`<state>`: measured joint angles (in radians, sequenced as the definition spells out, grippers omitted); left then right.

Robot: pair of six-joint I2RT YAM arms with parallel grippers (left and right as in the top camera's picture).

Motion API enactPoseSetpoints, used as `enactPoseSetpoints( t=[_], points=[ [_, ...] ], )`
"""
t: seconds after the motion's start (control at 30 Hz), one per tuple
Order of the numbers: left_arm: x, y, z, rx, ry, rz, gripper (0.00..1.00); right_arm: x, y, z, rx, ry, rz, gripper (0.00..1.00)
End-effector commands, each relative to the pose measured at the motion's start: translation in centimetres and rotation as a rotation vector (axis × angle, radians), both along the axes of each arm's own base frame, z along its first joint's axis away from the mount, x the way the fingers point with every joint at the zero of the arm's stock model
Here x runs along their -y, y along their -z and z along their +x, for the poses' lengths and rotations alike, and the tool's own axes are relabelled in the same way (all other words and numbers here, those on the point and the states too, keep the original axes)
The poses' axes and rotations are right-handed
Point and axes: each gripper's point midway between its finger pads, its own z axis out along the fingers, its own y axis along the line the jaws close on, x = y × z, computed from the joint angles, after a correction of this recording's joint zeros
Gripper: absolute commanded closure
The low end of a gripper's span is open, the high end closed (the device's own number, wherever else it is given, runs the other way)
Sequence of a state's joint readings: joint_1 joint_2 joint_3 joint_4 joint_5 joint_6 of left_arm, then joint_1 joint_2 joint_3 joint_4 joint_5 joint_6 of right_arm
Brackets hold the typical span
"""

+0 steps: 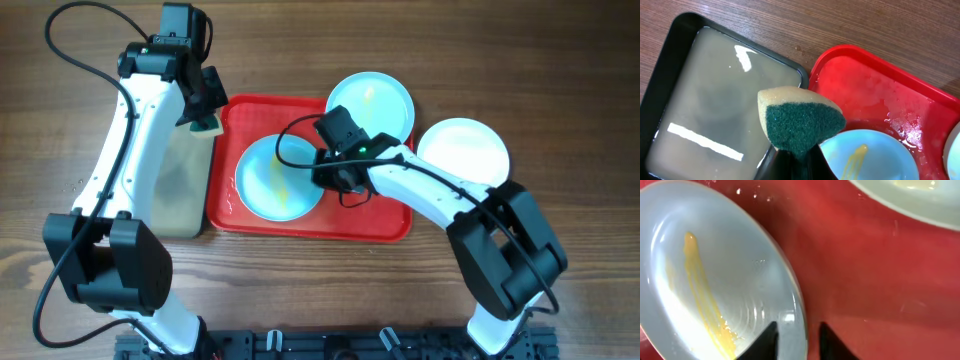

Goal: Clean dirty plates on tray and stack at the side
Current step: 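Tilt the blue plate with the right gripper and lower sponge onto it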

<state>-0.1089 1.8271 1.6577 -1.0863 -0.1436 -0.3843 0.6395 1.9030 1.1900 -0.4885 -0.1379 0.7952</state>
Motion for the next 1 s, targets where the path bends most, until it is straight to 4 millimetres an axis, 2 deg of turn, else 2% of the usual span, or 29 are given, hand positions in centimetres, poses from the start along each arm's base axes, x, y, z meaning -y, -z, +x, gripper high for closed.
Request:
enactPoseSetpoints(
  t=[0.0,0.07,0.2,0.4,0.47,0.5,0.53,0.77,0.83,0.97],
  points=[
    [1.3,0.5,-0.2,-0.02,0.008,-0.076,0.96,0.3,0.1,1.2,0.026,-0.063,-0.001,0.69],
    [1.7,0.6,-0.3,-0.023,0.016,-0.101,0.96,0.8,0.0,1.9,0.048,-0.089,0.0,0.68],
    [2.3,0.6,-0.5,-0.035,0.025,-0.13,0.96,-0.5,-0.6,2.9,0.119,-0.193,0.053,0.71],
    [4.1,1.0,-0.9,-0.061,0.06,-0.193,0.96,-1.6,2.0,1.7,0.028,-0.227,0.112,0.81],
    [4.5,1.5,-1.0,-0.075,0.07,-0.192,0.96,-1.6,2.4,1.5,0.011,-0.227,0.117,0.88],
    [4.9,1.9,-1.2,-0.092,0.078,-0.19,0.96,-1.6,2.4,1.4,0.009,-0.225,0.117,0.95],
    [5.1,2.4,-1.3,-0.108,0.082,-0.188,0.96,-1.6,2.4,1.5,0.003,-0.208,0.12,0.96],
    [8.2,5.6,-3.0,-0.228,0.162,-0.139,0.96,-1.9,2.2,1.7,0.003,-0.186,0.141,0.96],
    [8.7,6.8,-3.5,-0.274,0.209,-0.106,0.96,-2.0,2.2,1.8,0.006,-0.186,0.142,0.95],
    [9.5,10.8,-5.4,-0.347,0.317,-0.068,0.96,-2.1,2.1,1.7,0.004,-0.189,0.148,0.96]
  ],
)
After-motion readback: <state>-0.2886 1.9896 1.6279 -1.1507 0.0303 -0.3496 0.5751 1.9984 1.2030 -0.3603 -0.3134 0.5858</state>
